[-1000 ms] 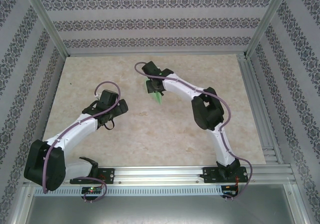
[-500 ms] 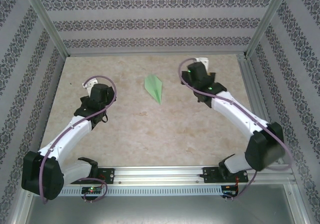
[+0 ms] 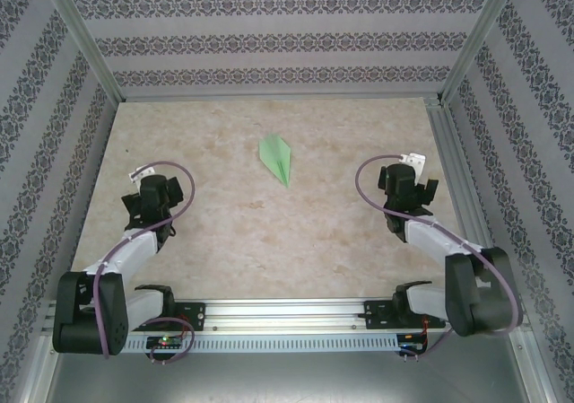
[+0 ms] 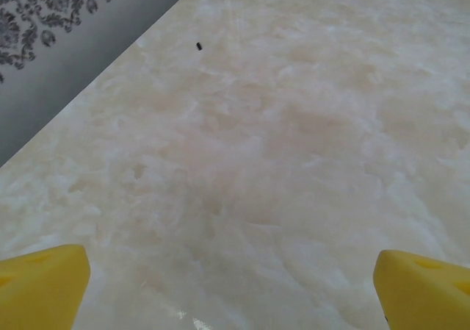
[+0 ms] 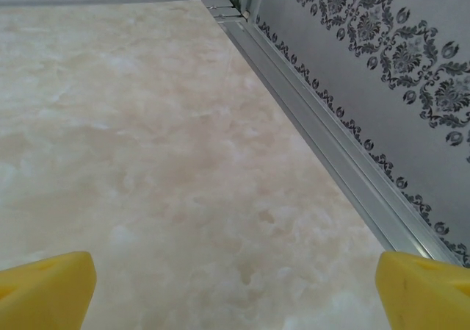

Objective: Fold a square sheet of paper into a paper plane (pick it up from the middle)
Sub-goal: Reset both arms

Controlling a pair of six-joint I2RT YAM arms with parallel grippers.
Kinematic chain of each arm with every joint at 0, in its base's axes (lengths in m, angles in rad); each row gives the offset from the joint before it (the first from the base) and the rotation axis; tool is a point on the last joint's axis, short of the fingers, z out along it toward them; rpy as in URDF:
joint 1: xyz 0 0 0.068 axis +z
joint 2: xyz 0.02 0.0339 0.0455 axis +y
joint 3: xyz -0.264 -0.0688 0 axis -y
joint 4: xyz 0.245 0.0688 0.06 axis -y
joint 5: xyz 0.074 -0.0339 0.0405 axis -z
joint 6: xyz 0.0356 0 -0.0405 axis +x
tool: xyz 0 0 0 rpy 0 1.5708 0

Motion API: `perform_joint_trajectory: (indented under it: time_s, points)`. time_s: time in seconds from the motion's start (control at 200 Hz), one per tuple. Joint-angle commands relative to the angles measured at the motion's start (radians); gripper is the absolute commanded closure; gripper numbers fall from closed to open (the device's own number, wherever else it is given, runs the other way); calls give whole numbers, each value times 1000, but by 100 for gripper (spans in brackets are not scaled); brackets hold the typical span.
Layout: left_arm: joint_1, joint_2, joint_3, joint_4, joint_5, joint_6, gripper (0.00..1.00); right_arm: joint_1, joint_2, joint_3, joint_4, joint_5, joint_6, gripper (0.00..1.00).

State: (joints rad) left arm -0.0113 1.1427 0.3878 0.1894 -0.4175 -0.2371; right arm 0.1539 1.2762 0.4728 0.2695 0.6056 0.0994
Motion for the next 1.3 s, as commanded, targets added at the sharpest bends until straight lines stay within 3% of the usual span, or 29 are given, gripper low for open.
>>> perform_joint_trajectory:
  time_s: [0.0, 0.175, 0.385, 0.679, 0.929, 1.154, 1.294]
  points:
    - [19, -13, -71, 301, 141, 123, 0, -14, 56, -34, 280, -44, -88, 2]
    - [25, 51, -94, 454, 326, 160, 0, -42, 94, -68, 455, -182, -134, 2]
    - [26, 145, -102, 620, 388, 196, 0, -124, 164, -130, 687, -376, -95, 2]
    - [25, 320, -53, 712, 508, 220, 0, -137, 264, -156, 795, -439, -101, 2]
    - [-7, 425, -7, 725, 450, 237, 0, -140, 260, -137, 735, -438, -98, 2]
    - [-44, 418, 23, 651, 374, 257, 0, -149, 260, -137, 720, -454, -89, 2]
    - [-45, 418, 27, 644, 387, 265, 0, -149, 260, -137, 721, -454, -90, 2]
